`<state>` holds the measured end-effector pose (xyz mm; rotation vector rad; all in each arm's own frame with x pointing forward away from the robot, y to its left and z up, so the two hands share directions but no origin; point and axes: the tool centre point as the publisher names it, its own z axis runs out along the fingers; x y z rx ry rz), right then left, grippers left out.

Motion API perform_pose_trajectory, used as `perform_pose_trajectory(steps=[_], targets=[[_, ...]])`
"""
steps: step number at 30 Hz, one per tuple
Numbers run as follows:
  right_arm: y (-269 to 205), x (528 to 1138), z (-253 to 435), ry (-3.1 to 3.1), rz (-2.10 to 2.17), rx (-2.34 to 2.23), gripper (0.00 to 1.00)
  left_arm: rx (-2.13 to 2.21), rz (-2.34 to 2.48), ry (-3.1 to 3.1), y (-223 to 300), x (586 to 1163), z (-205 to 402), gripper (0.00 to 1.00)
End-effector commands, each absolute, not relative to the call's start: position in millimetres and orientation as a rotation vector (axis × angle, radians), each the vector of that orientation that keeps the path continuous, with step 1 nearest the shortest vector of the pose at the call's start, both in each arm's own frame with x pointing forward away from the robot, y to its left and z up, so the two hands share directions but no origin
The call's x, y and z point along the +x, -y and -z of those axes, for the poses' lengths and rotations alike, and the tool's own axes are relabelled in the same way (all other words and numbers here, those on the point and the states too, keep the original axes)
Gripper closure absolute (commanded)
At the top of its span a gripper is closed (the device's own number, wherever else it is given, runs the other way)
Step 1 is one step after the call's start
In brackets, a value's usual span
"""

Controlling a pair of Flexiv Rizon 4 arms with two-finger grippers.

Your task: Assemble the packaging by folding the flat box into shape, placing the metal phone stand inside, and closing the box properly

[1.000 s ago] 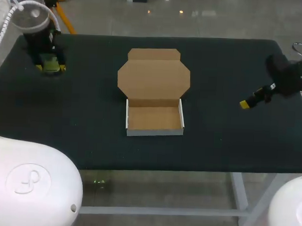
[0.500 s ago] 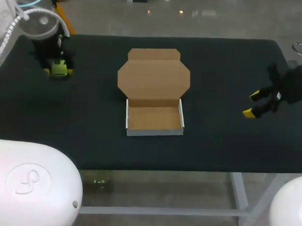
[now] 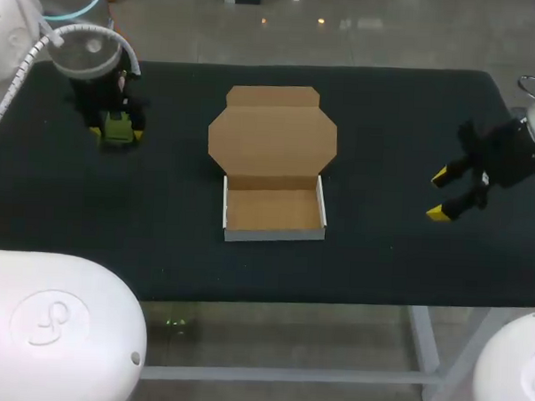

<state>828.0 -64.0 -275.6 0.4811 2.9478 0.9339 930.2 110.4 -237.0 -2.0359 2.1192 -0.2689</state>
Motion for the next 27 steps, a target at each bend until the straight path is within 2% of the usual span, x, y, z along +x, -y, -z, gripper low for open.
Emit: perform_pose_trajectory(steps=[1, 27], targets=[[60.5, 834.2, 281.6, -2.945, -0.864, 0.493, 0.00, -2.022, 0.261, -2.112, -105.2, 921.3, 232.3, 1.00], [61.8, 832.3, 290.3, -2.881, -0.939, 0.450, 0.00, -1.930, 0.323, -2.234, -54.1, 889.8, 217.8, 1.00]])
